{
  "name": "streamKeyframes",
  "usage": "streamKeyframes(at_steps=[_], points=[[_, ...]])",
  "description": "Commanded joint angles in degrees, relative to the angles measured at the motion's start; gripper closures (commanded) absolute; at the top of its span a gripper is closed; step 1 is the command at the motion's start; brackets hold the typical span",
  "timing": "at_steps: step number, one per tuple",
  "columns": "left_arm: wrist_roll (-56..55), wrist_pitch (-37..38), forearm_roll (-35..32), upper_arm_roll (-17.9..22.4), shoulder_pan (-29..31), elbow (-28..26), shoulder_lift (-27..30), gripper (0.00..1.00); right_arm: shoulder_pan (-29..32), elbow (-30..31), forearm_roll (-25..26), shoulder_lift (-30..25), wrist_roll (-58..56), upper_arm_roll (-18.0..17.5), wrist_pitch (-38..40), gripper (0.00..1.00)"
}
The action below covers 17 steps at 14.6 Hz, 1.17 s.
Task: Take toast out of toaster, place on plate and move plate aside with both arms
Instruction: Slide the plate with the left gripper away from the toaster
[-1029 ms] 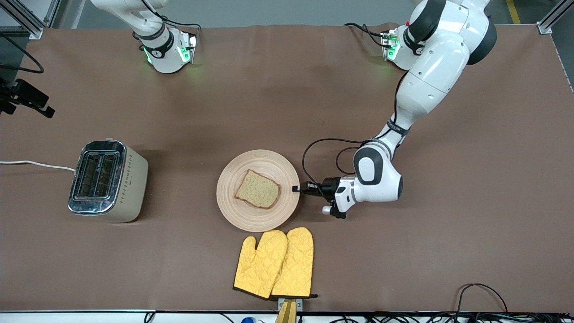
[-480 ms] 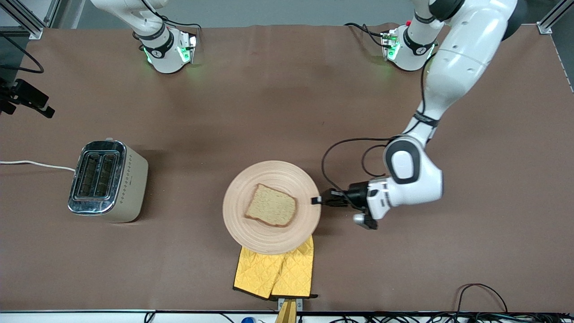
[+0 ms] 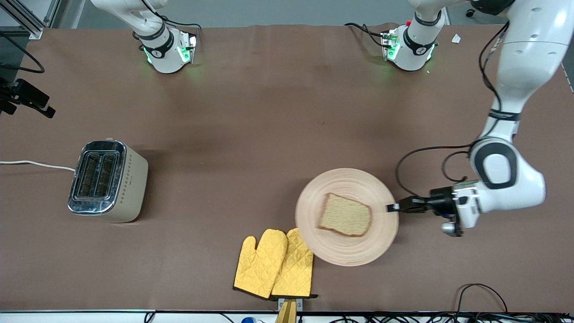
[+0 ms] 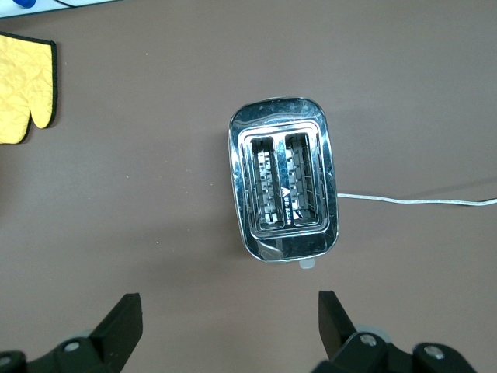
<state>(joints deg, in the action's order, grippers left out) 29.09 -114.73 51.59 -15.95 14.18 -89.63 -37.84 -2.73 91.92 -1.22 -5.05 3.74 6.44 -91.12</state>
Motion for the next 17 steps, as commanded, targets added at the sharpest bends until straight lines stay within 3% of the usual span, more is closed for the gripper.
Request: streamKeyframes(at_steps=[1,10,16,17], points=[[0.2,3.2,-2.8,-0.7,4.9,-1.6,1.2,1.0,0.5,-1.1,-0.3,0.6,-0.2,-0.5,0.8,0.0],[12.1,4.2,-6.2,-0.5,17.4,-1.4,-6.4,1.0,0.4,-1.1,-0.3,0.6,-0.2,-0.6,0.9,0.0],[15.2,5.9,-6.1,-0.3,20.9,-0.3,-10.7,1.0,0.3,-1.1,-0.2,0.6,-0.2,-0.6,0.8,0.0],[15.2,6.1,-6.1,-0.3,21.1,-0.3,-11.1,0.96,0.3,-1.1,-0.2,0.5,-0.2,-0.6,0.8,0.0]])
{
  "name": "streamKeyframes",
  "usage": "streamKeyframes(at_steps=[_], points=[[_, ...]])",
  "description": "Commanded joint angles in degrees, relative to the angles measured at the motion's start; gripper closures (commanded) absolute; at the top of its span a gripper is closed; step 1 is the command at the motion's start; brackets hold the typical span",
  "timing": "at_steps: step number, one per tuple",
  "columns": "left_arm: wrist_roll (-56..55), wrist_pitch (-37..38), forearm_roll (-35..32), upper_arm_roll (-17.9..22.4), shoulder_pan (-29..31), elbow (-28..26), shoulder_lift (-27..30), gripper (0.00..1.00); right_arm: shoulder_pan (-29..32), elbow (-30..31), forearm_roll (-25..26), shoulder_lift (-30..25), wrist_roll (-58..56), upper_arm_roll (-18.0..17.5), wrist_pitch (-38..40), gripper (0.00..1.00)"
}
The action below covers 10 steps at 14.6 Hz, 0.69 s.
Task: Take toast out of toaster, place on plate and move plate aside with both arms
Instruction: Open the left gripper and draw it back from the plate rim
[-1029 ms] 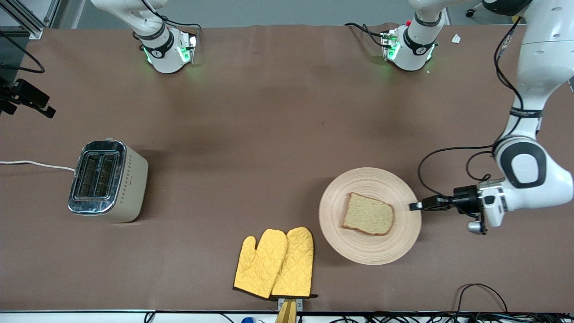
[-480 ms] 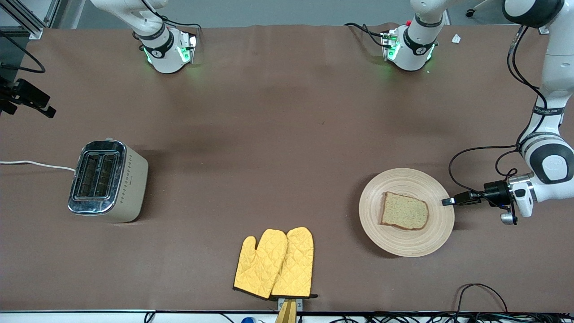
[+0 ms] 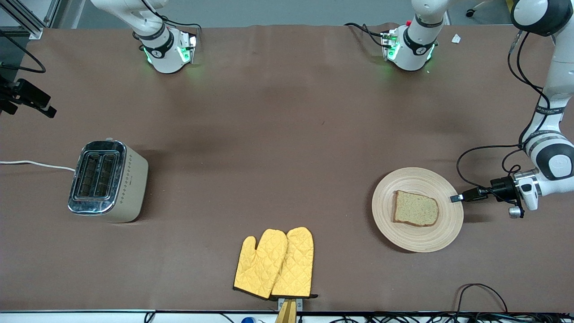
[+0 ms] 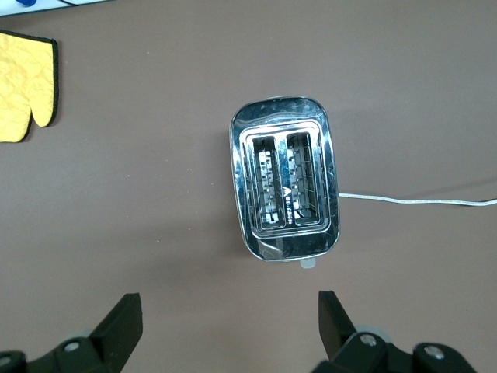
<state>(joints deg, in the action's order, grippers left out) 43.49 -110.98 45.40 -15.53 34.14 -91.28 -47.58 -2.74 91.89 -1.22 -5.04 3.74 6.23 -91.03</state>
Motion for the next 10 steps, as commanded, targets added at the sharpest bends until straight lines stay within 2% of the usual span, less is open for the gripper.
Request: streamKeyframes(at_steps=[1,2,3,4,6,10], points=[[0.5,2.3,0.0,-0.6,1.2,1.4,-1.5,0.79,0.3,-1.1,-0.2,0.6,-0.2,-0.3,0.7,0.0],[0.4,2.3,-0.1,-0.6,1.0,1.4,-1.4,0.71,0.4,-1.1,-0.2,0.6,-0.2,-0.3,0.7,0.0],[0.5,2.3,-0.7,-0.5,1.0,1.5,-1.4,0.54,0.4,-1.1,-0.2,0.5,-0.2,-0.3,0.7,0.0],[0.4,2.3,-3.1,-0.6,1.2,2.4,-1.4,0.25,0.4,-1.1,-0.2,0.5,-0.2,-0.3,0.7,0.0],[0.0,2.3,-5.8,-0.5,1.2,4.4,-1.0,0.0,0.4,-1.1,-0.2,0.6,-0.2,-0.3,0.7,0.0],[-3.7,2.3,-14.4,-0.7,1.2,9.5,0.5,0.0,0.4,-1.1,-0.2,0.6,-0.2,-0.3,0.7,0.0]])
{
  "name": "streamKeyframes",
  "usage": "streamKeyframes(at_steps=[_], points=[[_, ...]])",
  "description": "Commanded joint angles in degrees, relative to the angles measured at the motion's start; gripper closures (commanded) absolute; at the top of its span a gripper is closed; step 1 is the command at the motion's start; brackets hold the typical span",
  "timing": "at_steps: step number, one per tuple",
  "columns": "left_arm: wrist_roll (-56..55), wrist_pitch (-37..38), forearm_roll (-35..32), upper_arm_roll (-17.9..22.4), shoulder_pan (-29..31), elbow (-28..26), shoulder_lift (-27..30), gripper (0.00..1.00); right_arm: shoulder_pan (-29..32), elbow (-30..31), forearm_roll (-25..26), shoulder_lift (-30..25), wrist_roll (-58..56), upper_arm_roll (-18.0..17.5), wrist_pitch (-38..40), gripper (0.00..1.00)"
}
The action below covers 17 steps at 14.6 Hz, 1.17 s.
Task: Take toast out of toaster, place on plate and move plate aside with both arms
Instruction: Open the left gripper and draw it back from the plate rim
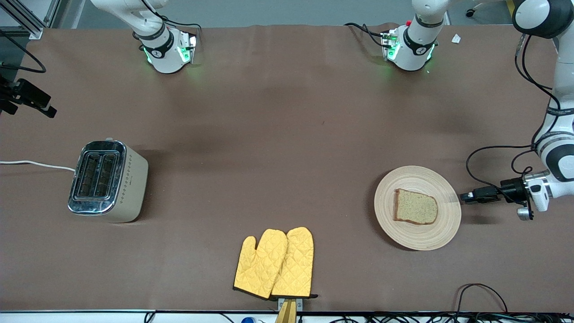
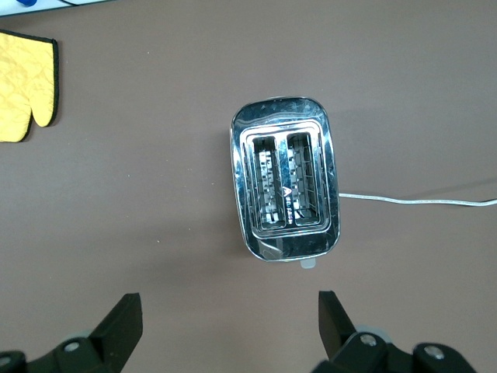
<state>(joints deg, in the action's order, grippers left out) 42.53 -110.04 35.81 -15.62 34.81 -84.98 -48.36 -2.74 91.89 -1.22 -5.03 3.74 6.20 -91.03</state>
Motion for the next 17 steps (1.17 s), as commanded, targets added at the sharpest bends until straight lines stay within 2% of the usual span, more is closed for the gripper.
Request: streamKeyframes(at_steps=[1,4,7,9,14,17], points=[[-4.8,1.4,-7.6,-1.1,0.3,4.3,2.6,0.0,0.4,-1.1,-0.2,0.6,-0.2,-0.3,0.7,0.0],[-11.0,1.4,-15.1,-3.0,-0.8,4.4,9.8,0.0,0.5,-1.0,-0.2,0.6,-0.2,-0.3,0.7,0.0],[-20.7,1.6,-23.8,-4.0,-4.7,4.0,19.2,0.0,0.5,-1.0,-0.2,0.6,-0.2,-0.3,0.7,0.0],[-25.3,4.9,-27.6,-4.2,-7.0,4.0,24.3,0.0,0.6,-1.0,-0.2,0.6,-0.2,-0.3,0.7,0.0],[-37.6,15.5,-31.8,-4.2,-11.8,4.1,34.0,0.0,0.7,-1.0,-0.2,0.6,-0.2,-0.3,0.8,0.0],[-41.9,20.5,-33.6,-5.1,-12.4,4.0,37.6,0.0,0.7,-1.0,-0.2,0.6,-0.2,-0.3,0.8,0.0]])
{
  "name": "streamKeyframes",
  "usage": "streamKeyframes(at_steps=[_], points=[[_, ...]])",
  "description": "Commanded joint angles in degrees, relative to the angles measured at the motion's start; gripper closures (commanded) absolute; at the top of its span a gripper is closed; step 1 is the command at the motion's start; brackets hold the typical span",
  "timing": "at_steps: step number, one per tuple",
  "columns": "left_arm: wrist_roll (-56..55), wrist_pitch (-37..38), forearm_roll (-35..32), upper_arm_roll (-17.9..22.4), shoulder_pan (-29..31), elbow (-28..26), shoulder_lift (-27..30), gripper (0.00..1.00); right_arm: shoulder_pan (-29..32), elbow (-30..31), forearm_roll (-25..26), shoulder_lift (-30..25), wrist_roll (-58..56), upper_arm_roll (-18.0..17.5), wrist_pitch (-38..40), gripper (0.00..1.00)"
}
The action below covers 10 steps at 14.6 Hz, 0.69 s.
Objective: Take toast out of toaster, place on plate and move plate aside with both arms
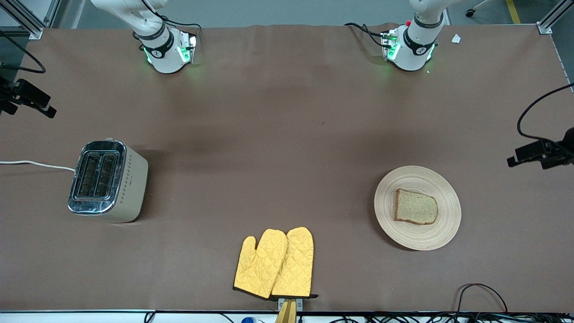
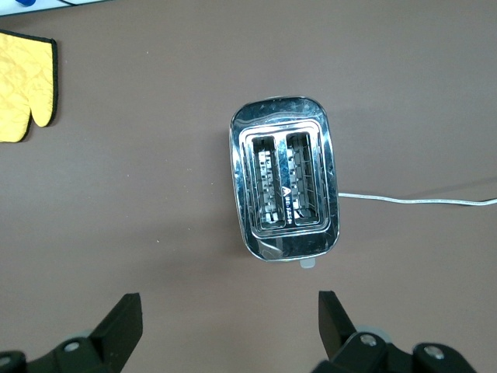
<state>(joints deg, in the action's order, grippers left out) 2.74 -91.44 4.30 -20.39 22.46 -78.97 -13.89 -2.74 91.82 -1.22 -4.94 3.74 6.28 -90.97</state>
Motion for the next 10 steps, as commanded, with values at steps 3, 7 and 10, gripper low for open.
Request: streamKeyframes(at_steps=[3,7,10], points=[[-1.8,2.1,-8.0,0.7,-5.6,-2.2,6.2,0.0,0.8,-0.9,-0.2,0.5,-0.2,-0.4,0.7,0.0],[-1.9,2.6,-10.9,9.6,-18.3,-4.9,11.0,0.0,0.8,-0.9,-0.2,0.4,-0.2,-0.4,0.7,0.0],[-2.0,2.6,-10.2,14.3,-23.7,-11.2,16.7,0.0,0.8,-0.9,-0.2,0.5,-0.2,-0.3,0.7,0.0]])
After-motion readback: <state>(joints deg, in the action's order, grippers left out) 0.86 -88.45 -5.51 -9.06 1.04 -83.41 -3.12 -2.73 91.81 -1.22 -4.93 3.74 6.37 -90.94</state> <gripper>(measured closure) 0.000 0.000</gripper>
